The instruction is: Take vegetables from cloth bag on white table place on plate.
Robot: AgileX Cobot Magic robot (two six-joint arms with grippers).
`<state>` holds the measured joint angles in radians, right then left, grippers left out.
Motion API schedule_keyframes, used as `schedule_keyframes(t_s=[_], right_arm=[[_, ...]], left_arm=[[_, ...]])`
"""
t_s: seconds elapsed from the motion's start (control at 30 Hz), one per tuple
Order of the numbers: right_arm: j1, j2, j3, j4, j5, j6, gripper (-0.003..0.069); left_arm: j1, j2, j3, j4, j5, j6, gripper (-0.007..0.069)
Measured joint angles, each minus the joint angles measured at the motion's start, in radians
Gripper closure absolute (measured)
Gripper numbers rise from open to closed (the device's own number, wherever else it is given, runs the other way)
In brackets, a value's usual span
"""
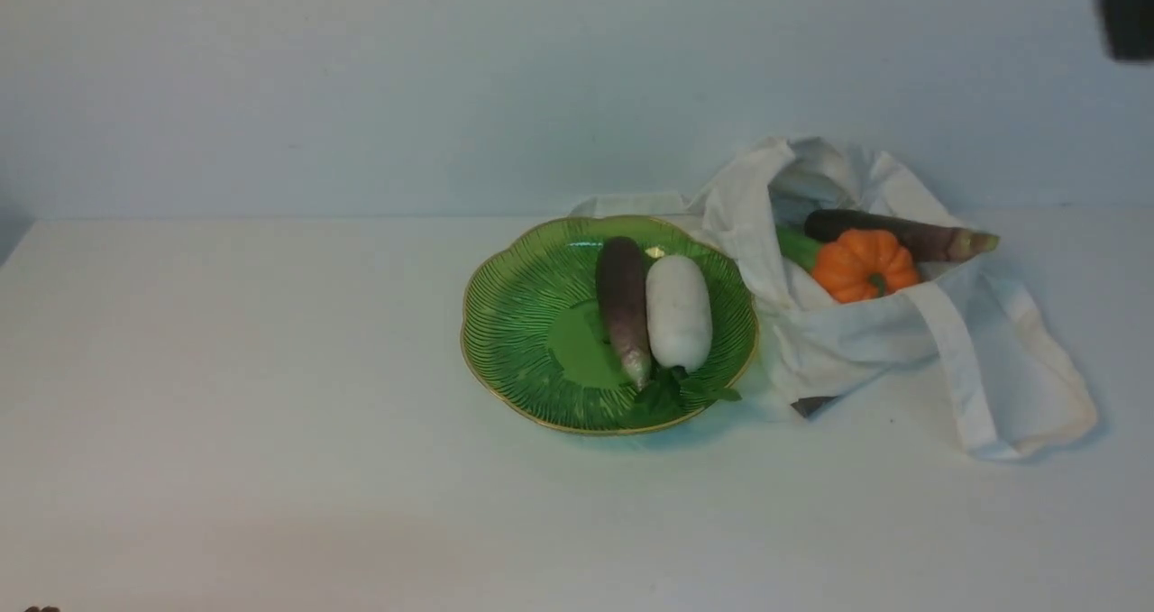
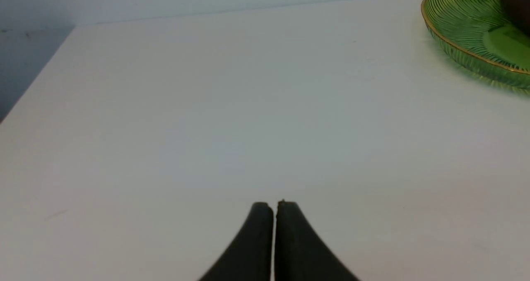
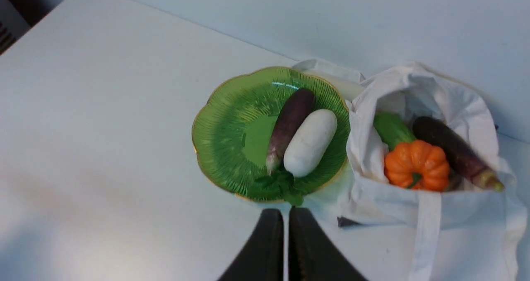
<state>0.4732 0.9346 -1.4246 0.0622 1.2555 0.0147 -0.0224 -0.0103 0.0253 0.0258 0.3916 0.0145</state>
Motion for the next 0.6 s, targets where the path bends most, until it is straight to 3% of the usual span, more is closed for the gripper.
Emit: schedule_keyframes(t_s=[0.1,0.13,0.17,0.33,0.6], right_arm=[[0.000,-0.213,0.174,-0.004,-0.102,-0.001,0.0671],[0.000,-0.382,0.352,0.000,-0.251,-0.001,0.0673],[0.000,-0.401,0.371,0.000,-0.270,-0.001,0.0673],[0.000,-0.804,0.826,0.027,-0.766,-0.074,0.0673],[0.000,-0.947,1.085,0.031,-1.068,-0.129,0.0673]], left_arm=[[0.000,0.000,0.000,0.000,0.000,0.000,0.0629],[0.000,0.000,0.000,0.000,0.000,0.000,0.0629],[0.000,0.000,0.000,0.000,0.000,0.000,0.0629],[0.000,0.000,0.000,0.000,0.000,0.000,0.0629],[0.000,0.000,0.000,0.000,0.000,0.000,0.0629]])
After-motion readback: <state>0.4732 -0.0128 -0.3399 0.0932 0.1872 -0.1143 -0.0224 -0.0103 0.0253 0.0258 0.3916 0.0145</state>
